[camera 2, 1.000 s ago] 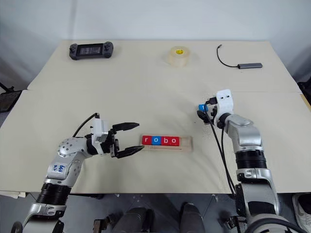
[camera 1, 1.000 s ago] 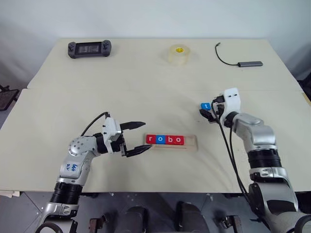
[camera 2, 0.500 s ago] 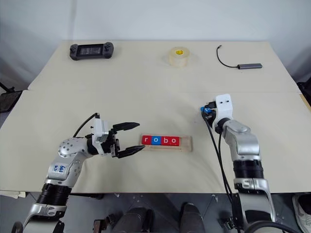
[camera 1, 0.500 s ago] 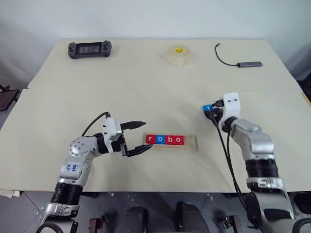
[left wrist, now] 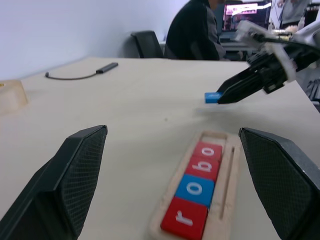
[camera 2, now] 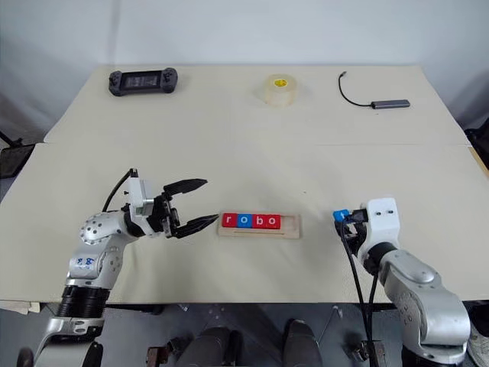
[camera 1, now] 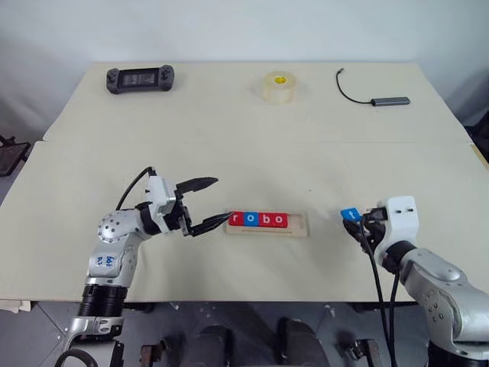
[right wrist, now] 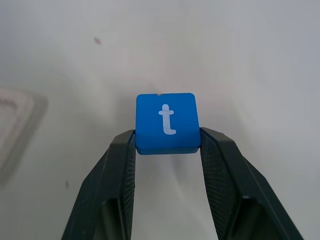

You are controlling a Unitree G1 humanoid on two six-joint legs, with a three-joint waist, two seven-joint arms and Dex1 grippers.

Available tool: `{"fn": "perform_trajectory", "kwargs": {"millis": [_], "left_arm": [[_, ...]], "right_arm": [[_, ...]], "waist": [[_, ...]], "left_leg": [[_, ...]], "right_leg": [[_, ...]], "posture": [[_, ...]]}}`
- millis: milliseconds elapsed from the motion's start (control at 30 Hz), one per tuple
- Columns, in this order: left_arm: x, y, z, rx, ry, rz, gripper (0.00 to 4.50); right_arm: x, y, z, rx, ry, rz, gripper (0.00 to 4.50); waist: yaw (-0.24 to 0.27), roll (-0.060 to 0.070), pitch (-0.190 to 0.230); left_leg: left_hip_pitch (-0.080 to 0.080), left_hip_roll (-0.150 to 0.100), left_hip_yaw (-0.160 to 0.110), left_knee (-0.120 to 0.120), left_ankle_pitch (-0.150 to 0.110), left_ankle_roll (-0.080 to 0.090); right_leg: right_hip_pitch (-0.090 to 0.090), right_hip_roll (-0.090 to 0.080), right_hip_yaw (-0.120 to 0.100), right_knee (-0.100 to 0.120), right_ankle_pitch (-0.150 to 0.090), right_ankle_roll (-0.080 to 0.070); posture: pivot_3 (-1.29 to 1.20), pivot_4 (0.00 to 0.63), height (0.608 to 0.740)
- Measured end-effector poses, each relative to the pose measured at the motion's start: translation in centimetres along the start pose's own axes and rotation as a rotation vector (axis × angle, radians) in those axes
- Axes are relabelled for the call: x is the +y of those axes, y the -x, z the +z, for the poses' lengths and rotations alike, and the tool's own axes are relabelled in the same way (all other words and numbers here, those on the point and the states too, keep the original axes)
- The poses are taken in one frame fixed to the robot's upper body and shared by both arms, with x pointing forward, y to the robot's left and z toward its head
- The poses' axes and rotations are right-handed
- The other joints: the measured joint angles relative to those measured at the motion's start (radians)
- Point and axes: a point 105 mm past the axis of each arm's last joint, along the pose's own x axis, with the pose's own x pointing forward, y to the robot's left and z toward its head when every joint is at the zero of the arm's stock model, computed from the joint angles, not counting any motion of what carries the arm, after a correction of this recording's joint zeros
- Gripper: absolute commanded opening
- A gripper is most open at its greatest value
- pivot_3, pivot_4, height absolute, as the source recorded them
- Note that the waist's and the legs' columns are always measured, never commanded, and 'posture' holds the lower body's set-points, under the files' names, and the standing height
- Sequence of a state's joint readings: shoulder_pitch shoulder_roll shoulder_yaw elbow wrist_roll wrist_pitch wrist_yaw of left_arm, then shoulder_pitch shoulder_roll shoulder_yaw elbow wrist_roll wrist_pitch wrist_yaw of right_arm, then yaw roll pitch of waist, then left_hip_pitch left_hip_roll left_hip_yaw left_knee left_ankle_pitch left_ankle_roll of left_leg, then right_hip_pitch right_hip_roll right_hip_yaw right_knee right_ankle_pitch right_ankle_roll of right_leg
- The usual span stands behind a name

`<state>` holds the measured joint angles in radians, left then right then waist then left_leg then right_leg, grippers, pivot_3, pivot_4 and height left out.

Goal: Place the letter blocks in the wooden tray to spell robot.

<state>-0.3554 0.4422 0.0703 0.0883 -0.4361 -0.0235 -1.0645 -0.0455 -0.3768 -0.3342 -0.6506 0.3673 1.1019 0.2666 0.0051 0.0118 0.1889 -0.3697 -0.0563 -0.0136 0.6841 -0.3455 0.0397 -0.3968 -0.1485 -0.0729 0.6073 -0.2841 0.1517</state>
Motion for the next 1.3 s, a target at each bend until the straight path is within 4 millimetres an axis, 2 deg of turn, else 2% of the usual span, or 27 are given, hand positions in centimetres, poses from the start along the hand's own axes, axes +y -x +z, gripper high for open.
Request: {"fn": "perform_trajectory", "kwargs": {"millis": [233,333,500,600,733,867,1000,1100,1300], "left_arm": [[-0.5,0.9,-0.7,0.04,0.025,-0.031,4.5],[-0.5,1.3,-0.8,0.064,0.032,-0.047,4.5],[-0.8,2.5,-1.1,0.126,0.041,-0.082,4.5],[-1.0,2.7,-1.2,0.142,0.049,-0.105,4.5],[-1.3,2.8,-1.2,0.148,0.048,-0.142,4.5],[-1.7,2.6,-1.2,0.151,0.051,-0.176,4.5],[-2.1,2.2,-1.4,0.154,0.054,-0.194,4.5],[-2.2,2.1,-1.4,0.156,0.053,-0.194,4.5],[-2.2,2.1,-1.4,0.155,0.047,-0.183,4.5]], "right_arm": [[1.2,0.4,-0.6,0.025,-0.009,0.056,4.48],[0.7,0.8,-0.1,0.053,0.076,0.136,4.48],[-2.1,1.7,1.9,0.062,0.361,0.311,4.48],[-2.2,1.5,2.3,0.067,0.469,0.515,4.48],[-2.9,0.4,2.8,0.1,0.655,0.706,4.48],[-3.5,-1.3,1.9,0.161,0.752,0.8,4.48],[-2.6,-3.2,2.0,0.149,0.797,0.871,4.48],[-2.0,-3.9,1.9,0.145,0.809,0.907,3.87],[-1.7,-3.9,1.6,0.161,0.824,0.951,1.86]], "waist": [[-0.001,0.0,0.0],[-0.001,0.0,0.0],[-0.003,-0.001,0.0],[-0.005,-0.001,0.0],[-0.008,-0.001,0.001],[-0.007,-0.001,0.001],[-0.007,-0.001,0.001],[-0.006,-0.001,0.001],[-0.006,-0.001,0.001]], "left_leg": [[0.0,0.0,-0.001,0.0,0.0,0.0],[-0.001,-0.001,0.0,0.0,0.0,0.001],[0.0,0.0,0.0,-0.001,-0.001,0.002],[0.0,0.0,0.0,0.0,-0.001,0.002],[0.001,0.001,0.001,0.0,-0.001,0.002],[0.0,0.001,0.0,0.0,-0.001,0.002],[-0.001,0.001,-0.001,0.0,0.0,0.002],[-0.001,0.001,-0.003,0.0,0.0,0.001],[-0.001,0.001,-0.003,0.001,0.0,0.001]], "right_leg": [[0.0,0.0,0.0,0.0,0.0,0.0],[0.0,0.0,0.0,-0.001,0.0,0.0],[0.002,0.0,-0.001,-0.003,0.0,0.0],[0.003,0.0,-0.001,-0.004,0.0,0.001],[0.003,0.0,-0.001,-0.005,0.0,0.001],[0.003,-0.001,-0.002,-0.005,0.0,0.001],[0.003,-0.001,-0.003,-0.006,0.0,0.001],[0.003,-0.001,-0.004,-0.006,0.0,0.001],[0.004,-0.001,-0.004,-0.007,0.0,0.001]], "posture": [[0.0,0.15,0.74],[0.0,0.15,0.74],[0.0,0.15,0.74],[0.0,0.15,0.74],[0.0,0.15,0.74],[0.0,0.15,0.74],[0.0,0.15,0.74],[0.0,0.15,0.74],[0.0,0.15,0.74]]}}
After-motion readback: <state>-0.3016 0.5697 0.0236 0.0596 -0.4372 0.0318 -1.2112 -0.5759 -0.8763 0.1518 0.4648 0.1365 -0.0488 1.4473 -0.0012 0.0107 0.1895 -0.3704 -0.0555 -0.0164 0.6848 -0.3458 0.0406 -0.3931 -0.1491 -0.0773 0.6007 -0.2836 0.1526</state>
